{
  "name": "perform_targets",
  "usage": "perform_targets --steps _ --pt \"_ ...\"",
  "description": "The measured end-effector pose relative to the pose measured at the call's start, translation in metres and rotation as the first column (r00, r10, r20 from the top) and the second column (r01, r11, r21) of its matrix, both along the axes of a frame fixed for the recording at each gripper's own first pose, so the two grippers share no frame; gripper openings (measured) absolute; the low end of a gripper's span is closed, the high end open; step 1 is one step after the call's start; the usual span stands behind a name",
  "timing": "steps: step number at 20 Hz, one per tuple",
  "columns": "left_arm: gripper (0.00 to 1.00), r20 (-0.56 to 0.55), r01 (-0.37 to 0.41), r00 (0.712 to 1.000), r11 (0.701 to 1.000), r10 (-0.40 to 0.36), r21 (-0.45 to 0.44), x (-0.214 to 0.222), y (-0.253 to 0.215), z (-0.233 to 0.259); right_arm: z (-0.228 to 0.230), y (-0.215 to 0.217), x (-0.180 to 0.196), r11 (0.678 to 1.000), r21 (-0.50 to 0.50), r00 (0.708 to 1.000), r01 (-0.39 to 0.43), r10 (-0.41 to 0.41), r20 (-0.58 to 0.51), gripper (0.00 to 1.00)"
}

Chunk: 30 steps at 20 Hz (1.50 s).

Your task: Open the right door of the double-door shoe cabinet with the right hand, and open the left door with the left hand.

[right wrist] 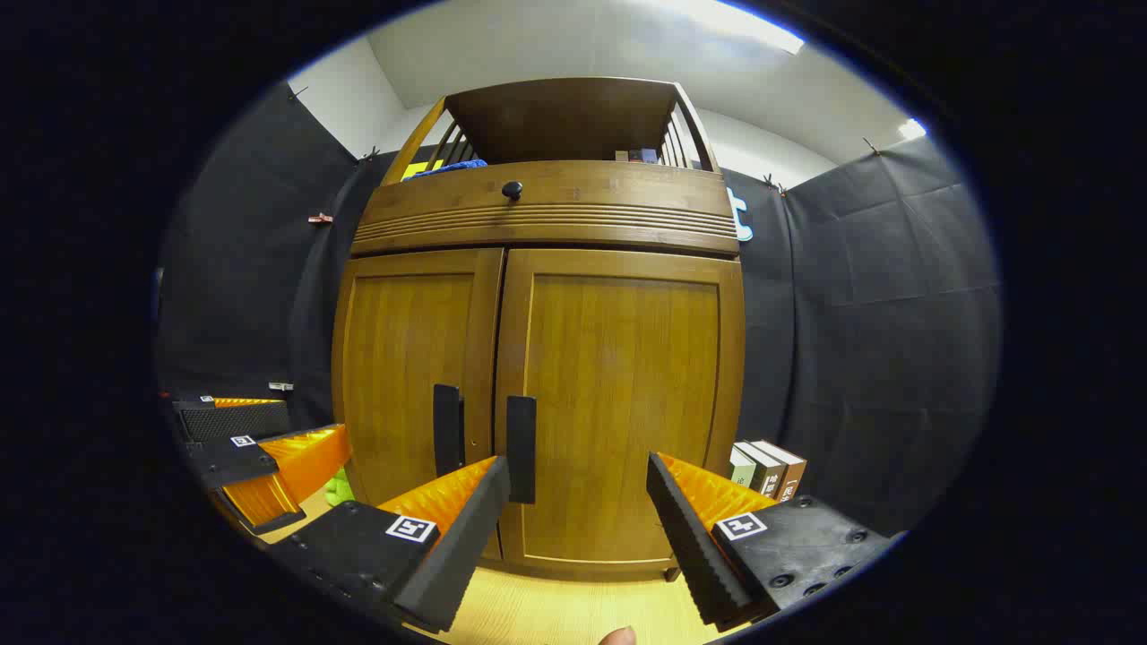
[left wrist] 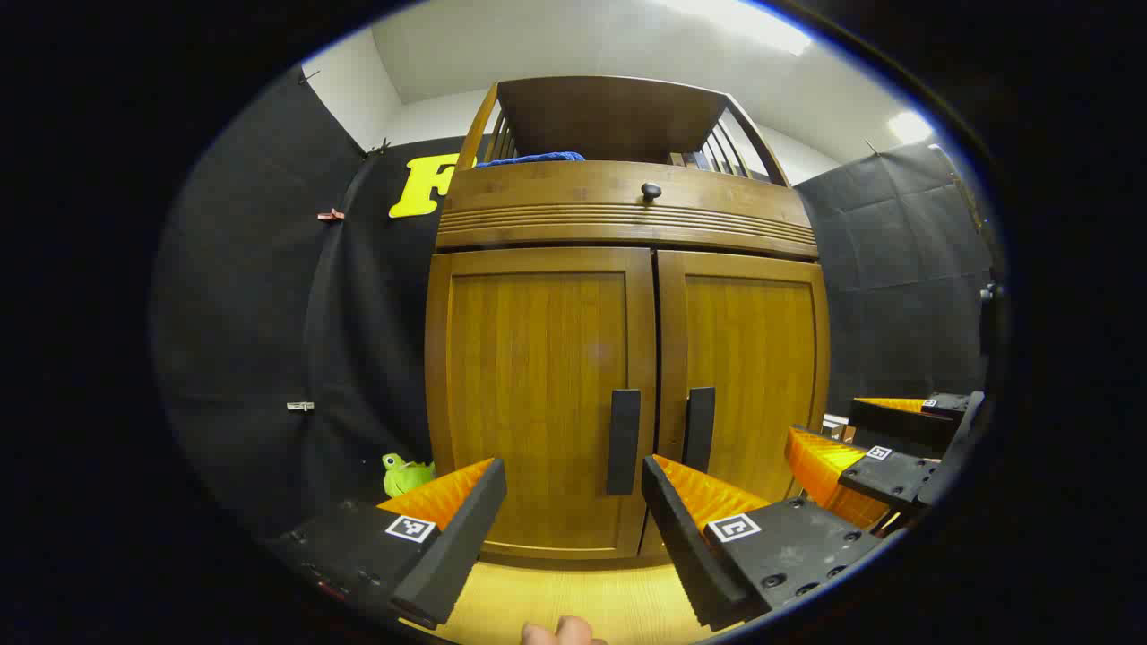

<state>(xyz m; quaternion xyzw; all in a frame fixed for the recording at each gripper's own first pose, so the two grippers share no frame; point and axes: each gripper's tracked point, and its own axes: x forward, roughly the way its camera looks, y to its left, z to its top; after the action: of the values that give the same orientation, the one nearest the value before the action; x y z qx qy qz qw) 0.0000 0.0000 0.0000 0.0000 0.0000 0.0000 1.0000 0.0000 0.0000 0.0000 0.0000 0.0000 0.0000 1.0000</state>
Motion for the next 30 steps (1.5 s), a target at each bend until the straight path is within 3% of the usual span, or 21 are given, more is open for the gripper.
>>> perform_targets --steps 18,30 --pt "0.93 0.0 0.001 1.0 1.0 -0.001 -0.005 0.0 0.006 0.0 -0.007 0.004 0.011 1.0 0.014 1.0 0.008 -0.008 -0.017 0.97" --pt "0.93 -0.058 -0.041 0.997 0.999 0.042 0.007 -0.032 0.017 -0.039 -0.053 0.051 0.1 0.996 0.052 0.995 -0.073 0.076 -0.07 0.97"
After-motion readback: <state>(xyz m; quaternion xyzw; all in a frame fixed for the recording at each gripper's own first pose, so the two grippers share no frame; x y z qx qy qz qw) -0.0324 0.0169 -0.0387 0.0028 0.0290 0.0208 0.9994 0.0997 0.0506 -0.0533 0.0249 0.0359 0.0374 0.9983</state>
